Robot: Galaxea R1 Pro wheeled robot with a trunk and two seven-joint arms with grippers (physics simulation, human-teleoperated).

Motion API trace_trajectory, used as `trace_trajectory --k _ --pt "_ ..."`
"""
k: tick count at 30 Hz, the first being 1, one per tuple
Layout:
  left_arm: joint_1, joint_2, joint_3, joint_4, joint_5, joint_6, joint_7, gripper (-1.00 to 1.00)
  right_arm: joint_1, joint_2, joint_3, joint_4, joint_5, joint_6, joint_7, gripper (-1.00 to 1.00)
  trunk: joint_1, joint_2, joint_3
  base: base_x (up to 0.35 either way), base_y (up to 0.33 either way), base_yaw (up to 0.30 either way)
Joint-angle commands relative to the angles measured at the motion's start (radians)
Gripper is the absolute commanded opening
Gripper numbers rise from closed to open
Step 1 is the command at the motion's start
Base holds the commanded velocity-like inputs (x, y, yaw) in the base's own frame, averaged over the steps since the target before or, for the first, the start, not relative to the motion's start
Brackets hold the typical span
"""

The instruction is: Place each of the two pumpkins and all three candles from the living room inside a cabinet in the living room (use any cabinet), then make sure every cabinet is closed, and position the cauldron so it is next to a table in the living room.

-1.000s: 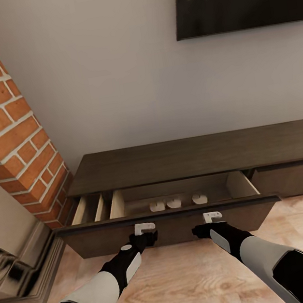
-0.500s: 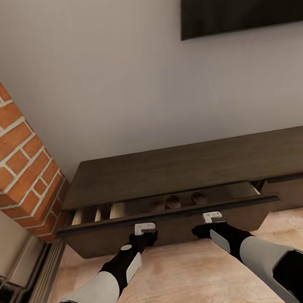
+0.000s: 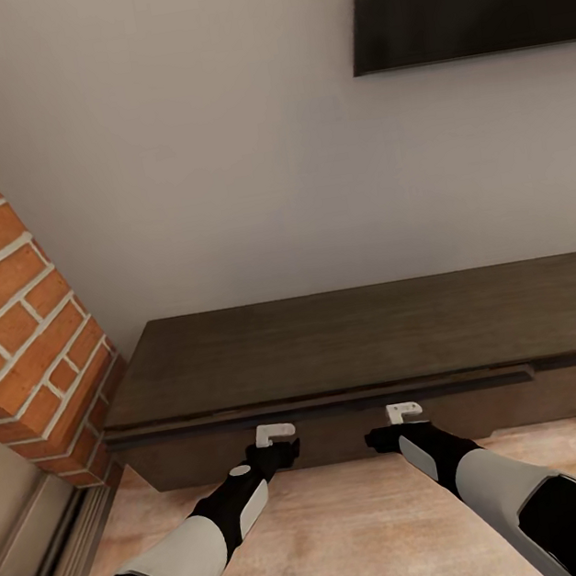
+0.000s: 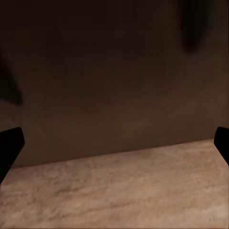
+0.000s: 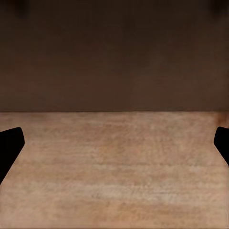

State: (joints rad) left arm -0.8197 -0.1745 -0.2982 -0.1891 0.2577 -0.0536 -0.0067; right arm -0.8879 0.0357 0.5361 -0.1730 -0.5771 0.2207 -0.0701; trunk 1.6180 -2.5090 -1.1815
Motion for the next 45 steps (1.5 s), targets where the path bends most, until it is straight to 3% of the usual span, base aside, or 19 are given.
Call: trace_trajectory --k 1,32,45 --pt "-0.001 0.000 -0.006 0.002 0.009 -0.005 -0.001 1.00 0.000 0.000 0.008 -0.002 -0.010 0.005 -0.007 1.00 0.000 0.000 -0.001 0.035 0.000 0.000" --pt "-0.001 0.000 -0.006 0.003 0.009 -0.004 -0.006 1.00 0.000 0.000 0.008 -0.002 -0.008 0.005 -0.007 1.00 0.000 0.000 -0.001 0.037 0.000 0.000" --pt "-0.001 0.000 -0.006 0.002 0.009 -0.003 -0.006 1.00 0.000 0.001 0.010 -0.002 -0.007 0.003 -0.007 1.00 0.000 0.000 -0.001 -0.251 -0.099 0.000"
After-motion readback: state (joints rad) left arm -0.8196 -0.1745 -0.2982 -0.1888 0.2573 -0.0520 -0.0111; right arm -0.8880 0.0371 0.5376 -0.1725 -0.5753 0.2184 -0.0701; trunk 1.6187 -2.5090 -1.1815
